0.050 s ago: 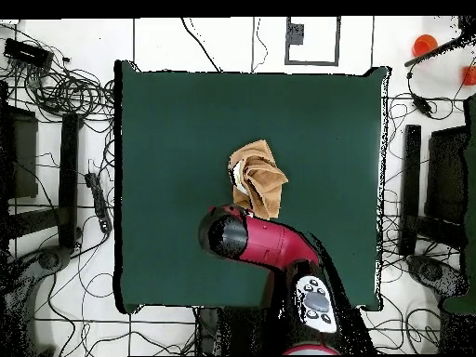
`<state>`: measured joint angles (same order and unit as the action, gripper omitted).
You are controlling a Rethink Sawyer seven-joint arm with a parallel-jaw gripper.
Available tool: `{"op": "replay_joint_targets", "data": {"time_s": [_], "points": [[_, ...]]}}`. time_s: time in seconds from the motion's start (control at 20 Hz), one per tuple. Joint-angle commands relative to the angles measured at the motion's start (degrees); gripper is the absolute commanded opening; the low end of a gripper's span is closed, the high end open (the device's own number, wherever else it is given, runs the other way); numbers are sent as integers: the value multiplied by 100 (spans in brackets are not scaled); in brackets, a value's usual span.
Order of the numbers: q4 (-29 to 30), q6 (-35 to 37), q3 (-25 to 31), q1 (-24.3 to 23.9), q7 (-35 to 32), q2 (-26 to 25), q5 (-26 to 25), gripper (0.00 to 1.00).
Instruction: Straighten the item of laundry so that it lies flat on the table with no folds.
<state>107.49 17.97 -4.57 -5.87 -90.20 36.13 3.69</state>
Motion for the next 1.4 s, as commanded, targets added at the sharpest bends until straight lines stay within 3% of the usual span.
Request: {"op": "replay_joint_targets", "data": {"time_s": [0.05, 1.4], "points": [[-150, 515, 214, 91, -894, -11, 73, 100], [-584, 434, 23, 183, -1068, -280, 182, 100]]}}
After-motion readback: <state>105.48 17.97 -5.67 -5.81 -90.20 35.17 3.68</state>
